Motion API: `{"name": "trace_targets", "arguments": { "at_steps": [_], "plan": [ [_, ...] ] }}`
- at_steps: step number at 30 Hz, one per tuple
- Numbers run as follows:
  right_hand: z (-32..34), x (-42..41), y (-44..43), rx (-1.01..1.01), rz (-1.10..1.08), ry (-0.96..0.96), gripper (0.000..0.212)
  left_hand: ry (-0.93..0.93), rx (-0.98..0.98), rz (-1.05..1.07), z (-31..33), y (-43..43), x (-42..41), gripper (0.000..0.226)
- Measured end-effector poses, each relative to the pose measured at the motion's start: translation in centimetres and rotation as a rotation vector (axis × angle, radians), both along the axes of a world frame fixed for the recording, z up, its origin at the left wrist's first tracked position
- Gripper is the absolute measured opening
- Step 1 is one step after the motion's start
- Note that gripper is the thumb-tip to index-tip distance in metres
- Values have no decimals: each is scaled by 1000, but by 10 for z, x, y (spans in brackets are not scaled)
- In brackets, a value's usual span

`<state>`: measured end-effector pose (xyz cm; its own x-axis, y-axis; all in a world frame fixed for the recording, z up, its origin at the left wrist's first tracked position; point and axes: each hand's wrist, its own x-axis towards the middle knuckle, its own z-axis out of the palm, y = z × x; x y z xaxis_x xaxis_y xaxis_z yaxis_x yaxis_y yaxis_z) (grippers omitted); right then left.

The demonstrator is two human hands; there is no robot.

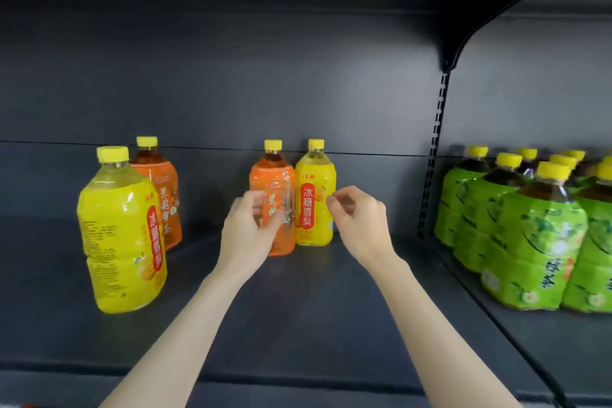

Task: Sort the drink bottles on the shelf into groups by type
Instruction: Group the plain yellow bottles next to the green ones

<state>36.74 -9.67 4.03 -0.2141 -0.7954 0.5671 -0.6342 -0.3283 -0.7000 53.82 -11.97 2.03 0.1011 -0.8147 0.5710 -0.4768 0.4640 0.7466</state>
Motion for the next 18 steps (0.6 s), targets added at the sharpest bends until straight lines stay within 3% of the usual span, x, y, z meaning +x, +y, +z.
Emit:
{"name": "trace_targets", "arguments": {
  "at_steps": [3, 6, 13, 18],
  "plan": [
    [-8, 5, -44, 22, -42, 33, 35, -1, 87, 20, -3, -41, 5, 76],
    [-14, 5, -80, 32, -43, 29, 56, 16, 165, -68, -10, -71, 9, 96],
    [-31, 11, -121, 113, 49, -223, 90, -22, 127, -123, -24, -93, 14, 95],
    [-29, 11, -116, 103, 13, -210, 83, -25, 126, -119, -24, -91, 15, 94]
  ]
}}
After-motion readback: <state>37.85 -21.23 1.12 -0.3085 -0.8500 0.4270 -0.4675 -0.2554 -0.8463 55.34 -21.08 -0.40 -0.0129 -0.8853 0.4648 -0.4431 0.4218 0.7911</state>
